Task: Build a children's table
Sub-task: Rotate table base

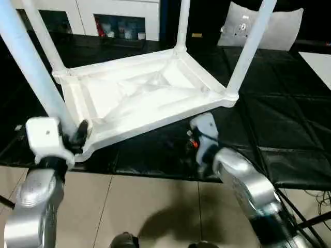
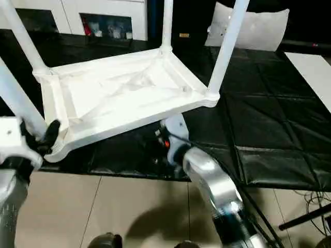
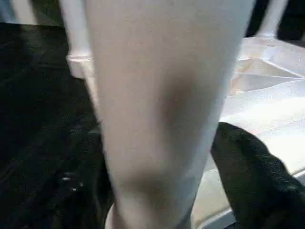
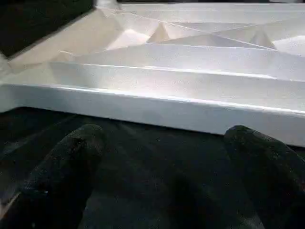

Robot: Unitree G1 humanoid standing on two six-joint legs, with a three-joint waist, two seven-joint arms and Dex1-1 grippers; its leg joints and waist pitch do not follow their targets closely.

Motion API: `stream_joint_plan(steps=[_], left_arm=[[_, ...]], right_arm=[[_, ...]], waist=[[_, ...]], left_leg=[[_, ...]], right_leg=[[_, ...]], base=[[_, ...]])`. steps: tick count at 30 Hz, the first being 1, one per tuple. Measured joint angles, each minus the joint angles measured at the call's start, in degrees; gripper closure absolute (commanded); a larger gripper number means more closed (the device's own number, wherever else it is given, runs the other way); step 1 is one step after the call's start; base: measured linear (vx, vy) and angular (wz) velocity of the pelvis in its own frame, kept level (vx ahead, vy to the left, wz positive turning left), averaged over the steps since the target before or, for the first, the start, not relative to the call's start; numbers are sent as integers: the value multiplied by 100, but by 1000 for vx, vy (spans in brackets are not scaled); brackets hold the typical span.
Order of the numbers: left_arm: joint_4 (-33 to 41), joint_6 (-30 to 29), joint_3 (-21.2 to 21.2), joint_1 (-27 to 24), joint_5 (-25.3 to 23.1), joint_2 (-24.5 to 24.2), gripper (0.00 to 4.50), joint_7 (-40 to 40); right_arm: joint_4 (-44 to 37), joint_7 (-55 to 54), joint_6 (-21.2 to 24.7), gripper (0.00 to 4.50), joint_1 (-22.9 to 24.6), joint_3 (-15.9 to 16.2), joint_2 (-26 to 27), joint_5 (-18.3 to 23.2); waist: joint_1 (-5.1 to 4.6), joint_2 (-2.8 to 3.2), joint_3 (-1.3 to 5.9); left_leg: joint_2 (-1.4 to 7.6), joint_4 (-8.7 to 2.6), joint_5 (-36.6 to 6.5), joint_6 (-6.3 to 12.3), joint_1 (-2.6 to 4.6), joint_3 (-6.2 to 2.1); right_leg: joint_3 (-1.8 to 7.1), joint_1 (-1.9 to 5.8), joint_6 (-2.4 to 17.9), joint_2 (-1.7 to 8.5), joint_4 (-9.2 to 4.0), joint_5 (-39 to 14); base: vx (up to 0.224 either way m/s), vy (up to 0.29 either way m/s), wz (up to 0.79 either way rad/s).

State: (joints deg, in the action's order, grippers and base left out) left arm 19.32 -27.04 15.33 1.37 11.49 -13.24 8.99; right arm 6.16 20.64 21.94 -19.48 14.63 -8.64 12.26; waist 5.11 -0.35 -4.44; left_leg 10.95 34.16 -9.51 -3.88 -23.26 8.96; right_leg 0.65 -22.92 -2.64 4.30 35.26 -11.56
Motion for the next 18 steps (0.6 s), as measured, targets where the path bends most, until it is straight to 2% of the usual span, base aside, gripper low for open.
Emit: stream_joint_plan(steps=[3, 6, 8, 12, 15, 18], left_arm=[[-389, 9, 55, 289, 292, -72, 91, 468], [-449, -6, -311, 308, 490, -341, 91, 1243], [-379, -20, -574, 275, 670, -284, 91, 1575], [-273, -83, -862, 251, 939, -189, 91, 1864], [-114, -172, -951, 123, 1128, -186, 91, 1992], [48, -264, -1204, 33, 1223, -59, 91, 2106]], right_arm=[[799, -406, -30, 0, -426, -14, 195, -231], [1784, -793, -105, 0, -934, -47, 337, -472], [2116, -892, -143, 0, -1093, -62, 366, -588], [2741, -924, -297, 0, -1277, -71, 475, -726], [3267, -951, -609, 0, -1480, -210, 583, -730], [3473, -1023, -745, 0, -1538, -357, 586, -742]], waist=[[61, -12, 8], [122, -29, 19], [162, -32, 21], [116, -56, 36], [22, -59, 38], [-25, -59, 38]], left_leg=[[-3, 3, 3, -4, -4, 10], [-4, 16, 4, -3, -8, 22], [-6, 21, 3, -3, -10, 45], [3, 26, 4, -3, -4, 56], [6, 26, 5, -6, 12, 58], [6, 28, 6, -8, 16, 60]], right_leg=[[-5, 1, 2, 7, 7, 1], [-6, 3, 3, 11, 11, 2], [-5, 9, 3, 22, 9, 1], [-1, 0, 4, 15, 28, 2], [5, -4, 4, 11, 56, 2], [9, -9, 9, 11, 70, 5]], base=[[0, 0, 0], [0, 0, 0], [0, 0, 0], [0, 0, 0], [0, 0, 0], [0, 0, 0]])
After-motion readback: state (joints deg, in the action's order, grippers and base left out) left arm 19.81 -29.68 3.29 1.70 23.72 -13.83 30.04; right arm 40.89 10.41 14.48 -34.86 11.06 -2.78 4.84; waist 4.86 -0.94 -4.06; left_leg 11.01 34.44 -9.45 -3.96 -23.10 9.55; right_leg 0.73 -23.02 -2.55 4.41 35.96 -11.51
